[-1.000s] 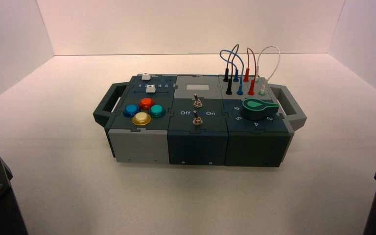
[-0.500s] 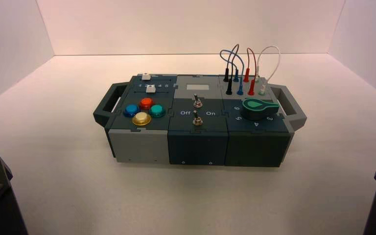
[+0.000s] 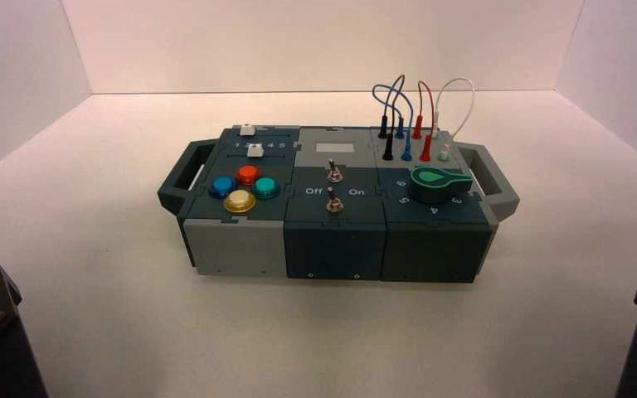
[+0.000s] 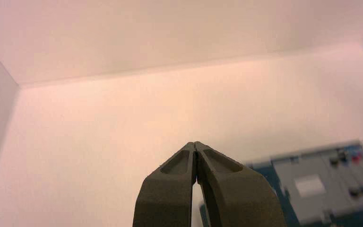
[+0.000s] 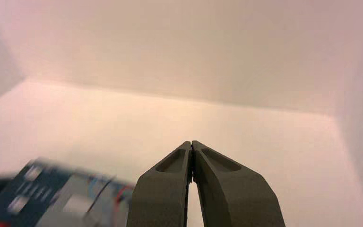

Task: Push the red button with the right gripper.

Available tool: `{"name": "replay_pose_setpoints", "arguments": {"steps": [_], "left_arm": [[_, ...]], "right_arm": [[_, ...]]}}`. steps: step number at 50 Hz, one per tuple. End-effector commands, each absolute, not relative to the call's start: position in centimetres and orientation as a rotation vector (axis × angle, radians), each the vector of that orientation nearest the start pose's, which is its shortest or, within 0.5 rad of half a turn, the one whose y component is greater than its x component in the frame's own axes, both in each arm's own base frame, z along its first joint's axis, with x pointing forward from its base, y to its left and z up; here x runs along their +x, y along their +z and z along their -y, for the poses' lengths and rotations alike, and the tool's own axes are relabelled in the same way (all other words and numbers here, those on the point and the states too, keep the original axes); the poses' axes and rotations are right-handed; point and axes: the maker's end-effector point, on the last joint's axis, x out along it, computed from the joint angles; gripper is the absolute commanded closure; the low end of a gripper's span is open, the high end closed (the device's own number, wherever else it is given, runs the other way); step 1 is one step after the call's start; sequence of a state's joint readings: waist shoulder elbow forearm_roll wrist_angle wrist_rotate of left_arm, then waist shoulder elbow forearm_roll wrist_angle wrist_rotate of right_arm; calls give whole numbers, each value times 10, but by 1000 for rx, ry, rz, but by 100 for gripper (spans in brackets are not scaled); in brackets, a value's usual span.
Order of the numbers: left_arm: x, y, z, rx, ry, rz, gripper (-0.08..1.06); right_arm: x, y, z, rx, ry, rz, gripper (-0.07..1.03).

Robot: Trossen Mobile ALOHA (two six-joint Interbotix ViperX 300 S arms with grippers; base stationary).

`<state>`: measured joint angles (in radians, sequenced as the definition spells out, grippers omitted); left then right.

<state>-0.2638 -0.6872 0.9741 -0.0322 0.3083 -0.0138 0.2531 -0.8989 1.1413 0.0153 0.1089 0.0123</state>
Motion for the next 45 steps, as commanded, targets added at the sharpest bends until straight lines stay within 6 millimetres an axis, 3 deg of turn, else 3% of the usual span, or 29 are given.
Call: {"name": "replay_pose_setpoints", "arguments": {"steps": [1, 18, 30, 45], "left_arm": [[281, 221, 80, 43, -261, -635, 101], [264, 213, 77, 65, -259, -811, 101], [255, 199, 91, 82, -304, -910, 101], [242, 176, 107, 128, -359, -1038, 101]], "right_arm": [[249, 232, -88, -30, 331, -378, 99], [226, 215, -146, 33, 530, -539, 99], [227, 206, -160, 54, 550, -651, 99], [230, 189, -210, -30, 651, -786, 99]]}}
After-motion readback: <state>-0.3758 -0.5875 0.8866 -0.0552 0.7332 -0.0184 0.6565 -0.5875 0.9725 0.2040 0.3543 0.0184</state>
